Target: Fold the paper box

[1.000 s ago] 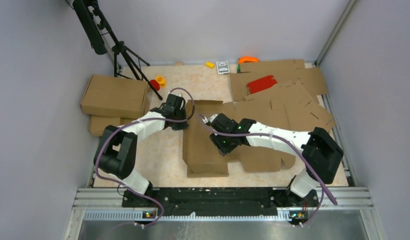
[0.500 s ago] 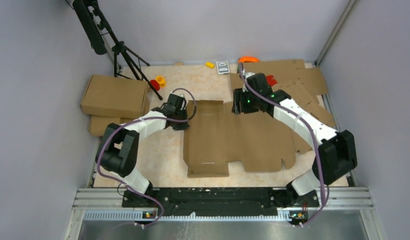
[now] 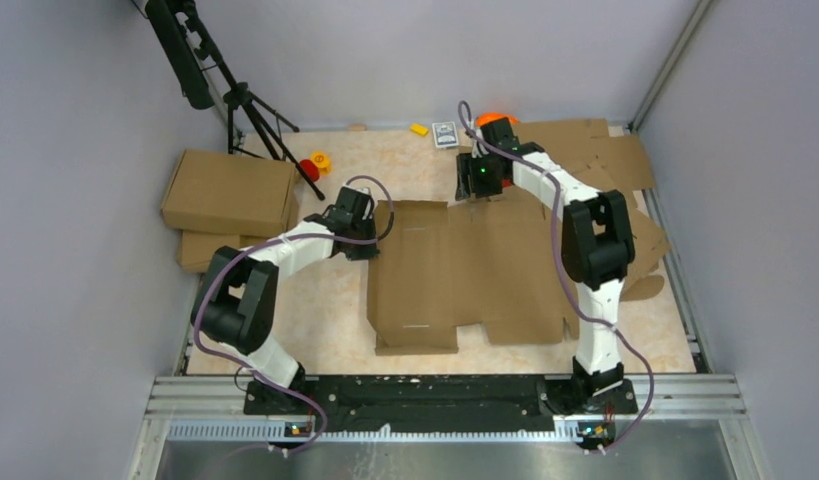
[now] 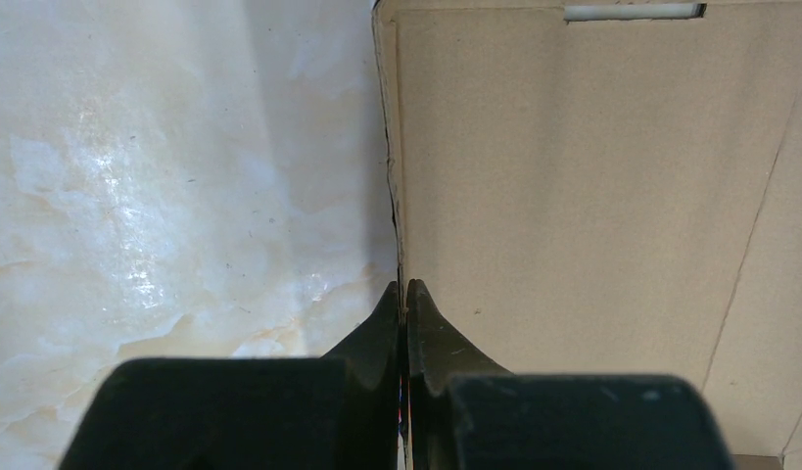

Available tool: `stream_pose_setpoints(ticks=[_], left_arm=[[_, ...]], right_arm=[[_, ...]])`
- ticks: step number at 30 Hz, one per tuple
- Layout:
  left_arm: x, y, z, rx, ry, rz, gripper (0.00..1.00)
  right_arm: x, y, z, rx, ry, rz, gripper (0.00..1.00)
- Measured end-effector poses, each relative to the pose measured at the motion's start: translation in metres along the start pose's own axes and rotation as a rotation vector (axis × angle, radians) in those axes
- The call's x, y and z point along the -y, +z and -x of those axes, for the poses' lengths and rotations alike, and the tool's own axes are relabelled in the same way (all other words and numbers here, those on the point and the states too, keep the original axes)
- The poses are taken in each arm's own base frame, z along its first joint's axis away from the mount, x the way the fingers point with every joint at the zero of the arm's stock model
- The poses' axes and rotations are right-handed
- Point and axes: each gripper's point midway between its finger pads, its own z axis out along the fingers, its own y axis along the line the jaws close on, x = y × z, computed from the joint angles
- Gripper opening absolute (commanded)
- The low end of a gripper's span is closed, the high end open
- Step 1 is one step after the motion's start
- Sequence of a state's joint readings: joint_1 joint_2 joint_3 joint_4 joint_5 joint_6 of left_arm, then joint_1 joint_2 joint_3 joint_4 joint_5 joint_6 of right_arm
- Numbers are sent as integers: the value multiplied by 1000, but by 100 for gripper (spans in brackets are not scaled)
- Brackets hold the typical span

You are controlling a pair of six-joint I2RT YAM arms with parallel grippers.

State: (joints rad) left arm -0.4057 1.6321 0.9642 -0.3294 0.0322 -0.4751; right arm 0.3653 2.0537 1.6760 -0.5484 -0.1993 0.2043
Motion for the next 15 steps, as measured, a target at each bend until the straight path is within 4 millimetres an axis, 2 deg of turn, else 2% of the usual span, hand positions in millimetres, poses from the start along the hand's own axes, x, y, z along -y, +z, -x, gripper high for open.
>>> stream_pose_setpoints(ticks=[4, 7, 12, 15], left_arm=[[0, 0, 0, -3, 3, 2, 0], [0, -1, -1, -8, 3, 4, 0], [0, -2, -1, -8, 4, 7, 0], [0, -2, 0, -7, 5, 7, 0]], right_arm=[[1, 25, 1, -48, -50, 30, 56], [1, 35, 1, -73, -80, 46, 55], [1, 44, -14, -132, -105, 75, 52], [1, 45, -21, -158, -114, 91, 39]])
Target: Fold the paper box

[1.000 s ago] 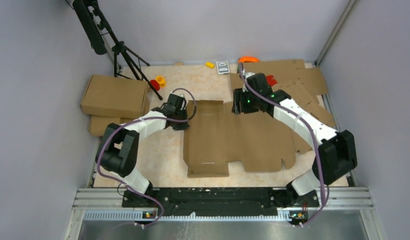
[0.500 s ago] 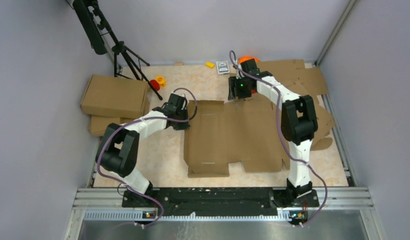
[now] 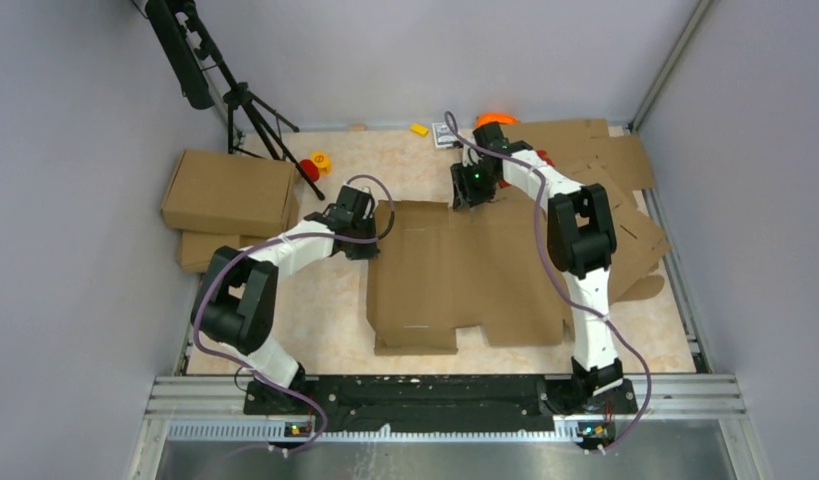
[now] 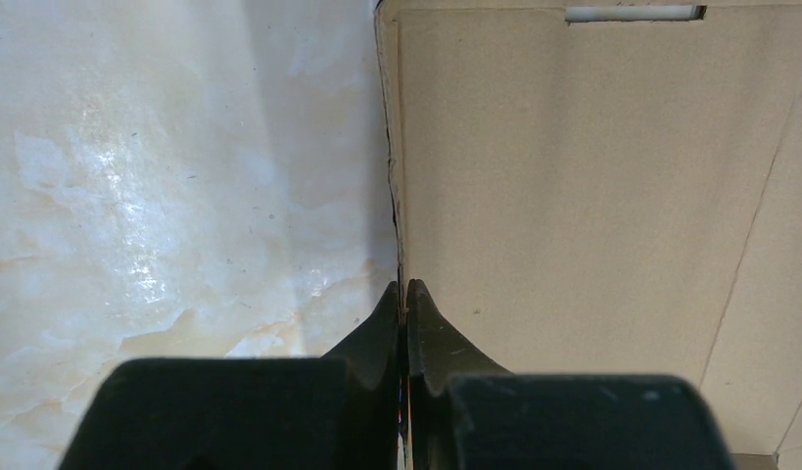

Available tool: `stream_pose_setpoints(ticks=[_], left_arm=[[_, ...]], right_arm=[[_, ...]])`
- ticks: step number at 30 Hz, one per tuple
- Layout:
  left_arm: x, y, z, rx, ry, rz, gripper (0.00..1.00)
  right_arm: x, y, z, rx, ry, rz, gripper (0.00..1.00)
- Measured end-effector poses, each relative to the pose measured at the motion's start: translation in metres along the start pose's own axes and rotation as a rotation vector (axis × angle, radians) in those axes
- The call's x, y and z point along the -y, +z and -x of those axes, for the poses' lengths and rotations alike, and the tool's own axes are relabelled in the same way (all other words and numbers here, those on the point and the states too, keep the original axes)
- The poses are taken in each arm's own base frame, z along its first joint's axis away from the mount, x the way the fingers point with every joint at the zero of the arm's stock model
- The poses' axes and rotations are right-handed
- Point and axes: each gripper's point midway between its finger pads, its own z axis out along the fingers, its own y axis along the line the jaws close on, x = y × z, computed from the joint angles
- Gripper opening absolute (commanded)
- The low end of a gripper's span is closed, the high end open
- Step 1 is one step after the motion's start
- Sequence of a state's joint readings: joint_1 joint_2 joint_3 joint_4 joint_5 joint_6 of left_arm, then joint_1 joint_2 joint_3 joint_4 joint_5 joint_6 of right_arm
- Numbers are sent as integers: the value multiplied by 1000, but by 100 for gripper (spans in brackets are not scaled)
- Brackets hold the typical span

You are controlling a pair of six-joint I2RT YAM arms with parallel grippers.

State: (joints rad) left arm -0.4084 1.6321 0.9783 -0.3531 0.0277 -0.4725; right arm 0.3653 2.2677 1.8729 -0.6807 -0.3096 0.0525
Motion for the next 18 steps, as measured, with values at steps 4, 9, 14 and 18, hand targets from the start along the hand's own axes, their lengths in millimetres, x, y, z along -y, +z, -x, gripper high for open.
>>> stream_pose_setpoints(ticks=[4, 9, 14, 18], left_arm=[[0, 0, -1, -2, 1, 4, 0], [-2, -1, -4, -14, 4, 17, 0], [2, -3, -5, -13, 12, 8, 0], [9, -9, -3, 4, 24, -11, 0]], right_arm=[[-7, 0, -1, -4, -15, 46, 14], [-20, -6, -13, -3, -3, 118, 0], [-33, -27, -22, 24, -12, 146, 0], [-39, -46, -22, 64, -46, 113, 0]])
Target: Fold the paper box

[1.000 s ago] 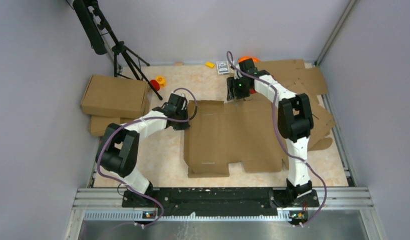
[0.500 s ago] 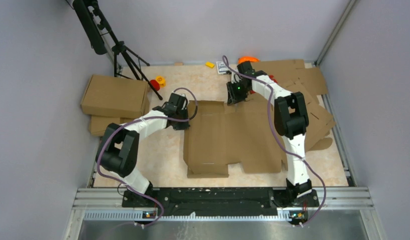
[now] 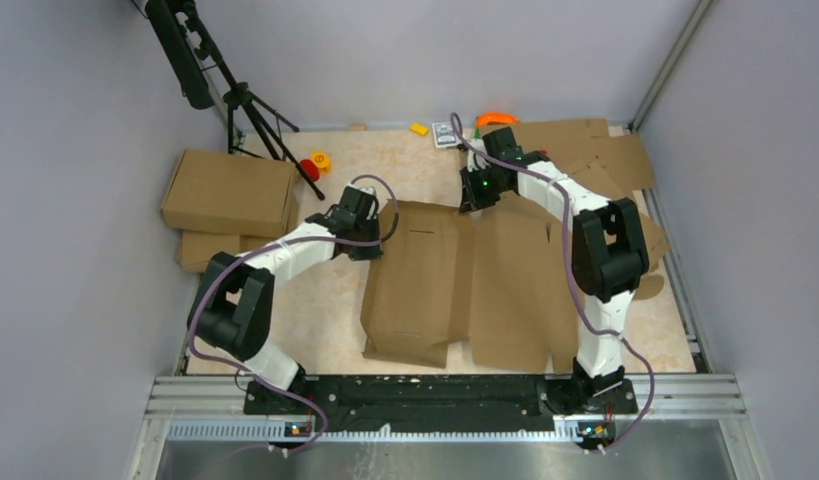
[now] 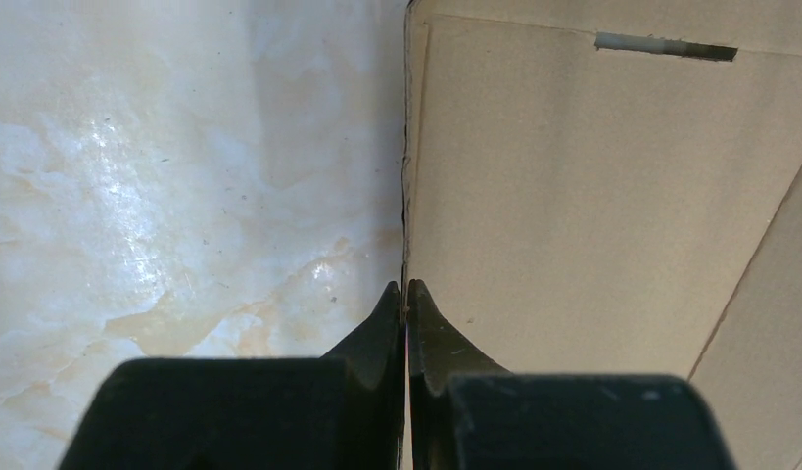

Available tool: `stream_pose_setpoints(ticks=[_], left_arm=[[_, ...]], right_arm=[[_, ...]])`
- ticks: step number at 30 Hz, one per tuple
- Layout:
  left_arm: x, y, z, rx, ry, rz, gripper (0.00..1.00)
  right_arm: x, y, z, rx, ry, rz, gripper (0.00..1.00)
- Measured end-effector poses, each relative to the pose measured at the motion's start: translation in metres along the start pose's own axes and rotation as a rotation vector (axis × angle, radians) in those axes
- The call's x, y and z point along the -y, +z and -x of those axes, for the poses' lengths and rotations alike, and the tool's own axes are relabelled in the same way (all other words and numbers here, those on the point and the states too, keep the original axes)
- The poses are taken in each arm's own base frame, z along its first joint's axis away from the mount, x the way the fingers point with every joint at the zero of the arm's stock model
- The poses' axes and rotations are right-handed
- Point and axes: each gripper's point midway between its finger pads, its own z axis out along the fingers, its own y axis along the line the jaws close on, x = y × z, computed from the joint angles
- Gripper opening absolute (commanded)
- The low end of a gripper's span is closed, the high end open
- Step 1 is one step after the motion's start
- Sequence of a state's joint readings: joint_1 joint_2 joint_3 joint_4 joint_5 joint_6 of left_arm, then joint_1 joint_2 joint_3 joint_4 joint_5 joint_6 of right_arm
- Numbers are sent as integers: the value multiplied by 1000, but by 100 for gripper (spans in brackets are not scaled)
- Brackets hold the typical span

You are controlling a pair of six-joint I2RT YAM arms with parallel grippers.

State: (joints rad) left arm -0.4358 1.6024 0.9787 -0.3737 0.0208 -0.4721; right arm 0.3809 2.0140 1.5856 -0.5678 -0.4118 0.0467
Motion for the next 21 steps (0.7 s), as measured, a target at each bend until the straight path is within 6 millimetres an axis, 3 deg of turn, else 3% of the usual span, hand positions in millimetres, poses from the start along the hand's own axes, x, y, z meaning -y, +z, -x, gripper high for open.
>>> stream_pose_setpoints(ticks=[5, 10, 21], left_arm=[[5, -4, 0, 12, 16, -4, 0], [10, -3, -2, 19, 37, -2, 0], [17, 2, -6, 2, 127, 84, 0]], right_arm=[[-17, -14, 8, 48, -133, -87, 0], [-34, -10, 3, 54, -251, -172, 0], [-18, -7, -4, 44, -292, -322, 4]])
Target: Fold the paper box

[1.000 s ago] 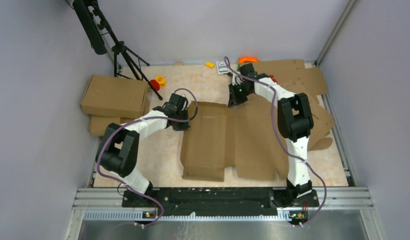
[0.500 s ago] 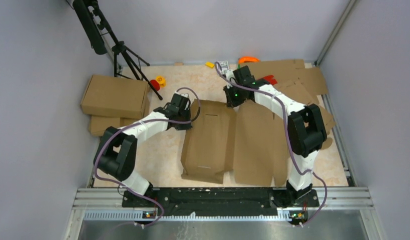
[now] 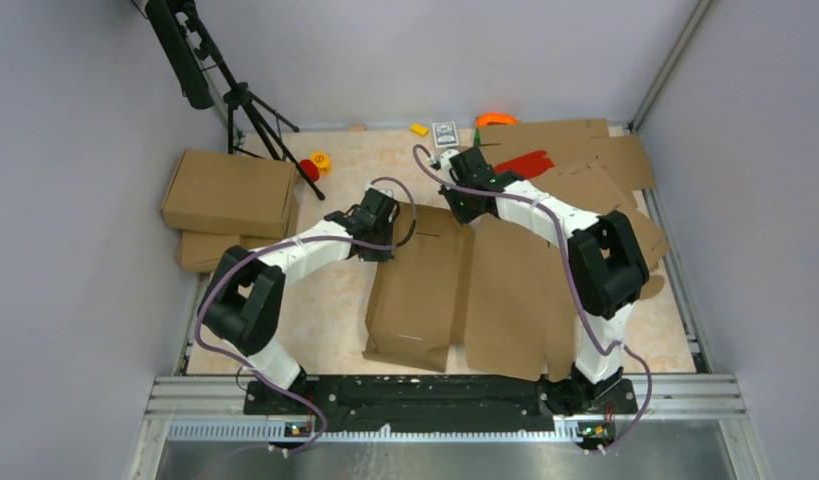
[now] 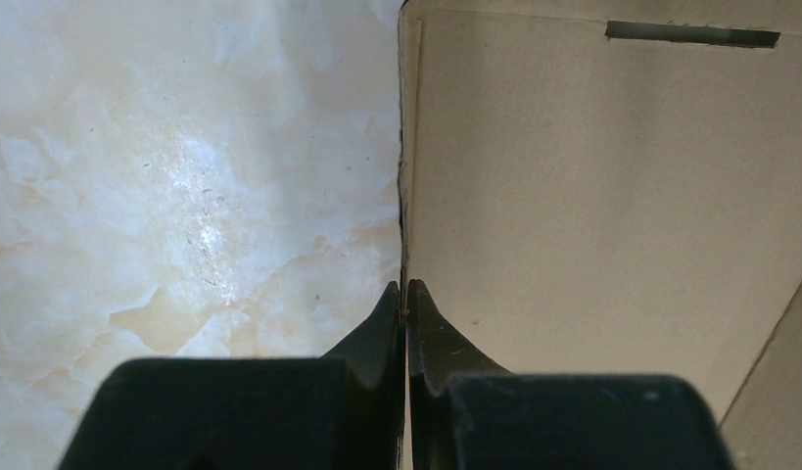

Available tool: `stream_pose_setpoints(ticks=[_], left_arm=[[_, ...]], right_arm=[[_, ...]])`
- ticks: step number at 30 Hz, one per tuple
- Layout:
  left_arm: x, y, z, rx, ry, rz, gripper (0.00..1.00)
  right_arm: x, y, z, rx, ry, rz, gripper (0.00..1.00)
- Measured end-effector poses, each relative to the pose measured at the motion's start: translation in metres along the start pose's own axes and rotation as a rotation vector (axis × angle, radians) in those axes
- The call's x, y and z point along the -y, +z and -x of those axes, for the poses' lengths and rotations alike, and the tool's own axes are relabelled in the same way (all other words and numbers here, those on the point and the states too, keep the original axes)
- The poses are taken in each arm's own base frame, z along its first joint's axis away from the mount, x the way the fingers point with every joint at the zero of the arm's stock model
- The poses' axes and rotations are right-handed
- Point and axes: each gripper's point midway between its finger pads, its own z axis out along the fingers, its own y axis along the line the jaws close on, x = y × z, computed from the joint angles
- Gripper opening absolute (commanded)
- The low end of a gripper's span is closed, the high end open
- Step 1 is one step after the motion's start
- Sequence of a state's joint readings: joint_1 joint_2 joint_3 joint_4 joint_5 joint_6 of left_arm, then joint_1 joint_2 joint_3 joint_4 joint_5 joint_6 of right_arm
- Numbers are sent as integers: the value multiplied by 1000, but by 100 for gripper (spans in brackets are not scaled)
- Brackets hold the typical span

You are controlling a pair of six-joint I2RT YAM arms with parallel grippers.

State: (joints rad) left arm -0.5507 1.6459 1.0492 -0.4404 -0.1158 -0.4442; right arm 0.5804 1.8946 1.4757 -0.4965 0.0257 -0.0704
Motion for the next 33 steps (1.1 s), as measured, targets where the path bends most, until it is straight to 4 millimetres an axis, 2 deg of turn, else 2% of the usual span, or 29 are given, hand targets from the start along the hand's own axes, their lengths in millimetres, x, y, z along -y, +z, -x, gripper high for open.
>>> stream_pose_setpoints(ticks=[1, 4, 10, 16, 20, 22, 26, 33], left_arm=[[0, 0, 0, 1, 4, 3, 0], [2, -1, -3, -5, 19, 5, 0], [3, 4, -6, -24, 27, 5, 0], [1, 5, -8, -37, 30, 19, 0], [1, 4, -7, -37, 30, 20, 0], [1, 4, -7, -36, 29, 19, 0], [2, 4, -5, -32, 28, 16, 0], [2, 4, -5, -33, 29, 17, 0]], right_arm=[[0, 1, -2, 0, -2, -3, 6], [-2, 5, -7, -4, -13, 0, 23], [-12, 8, -11, -6, 6, 31, 26], [-11, 8, -14, -9, 110, 84, 43], [-3, 8, -26, -29, 167, 93, 48], [1, 7, -28, -34, 193, 94, 54], [11, -2, -27, -17, 264, 88, 66], [33, -31, -26, 44, 436, 34, 73]])
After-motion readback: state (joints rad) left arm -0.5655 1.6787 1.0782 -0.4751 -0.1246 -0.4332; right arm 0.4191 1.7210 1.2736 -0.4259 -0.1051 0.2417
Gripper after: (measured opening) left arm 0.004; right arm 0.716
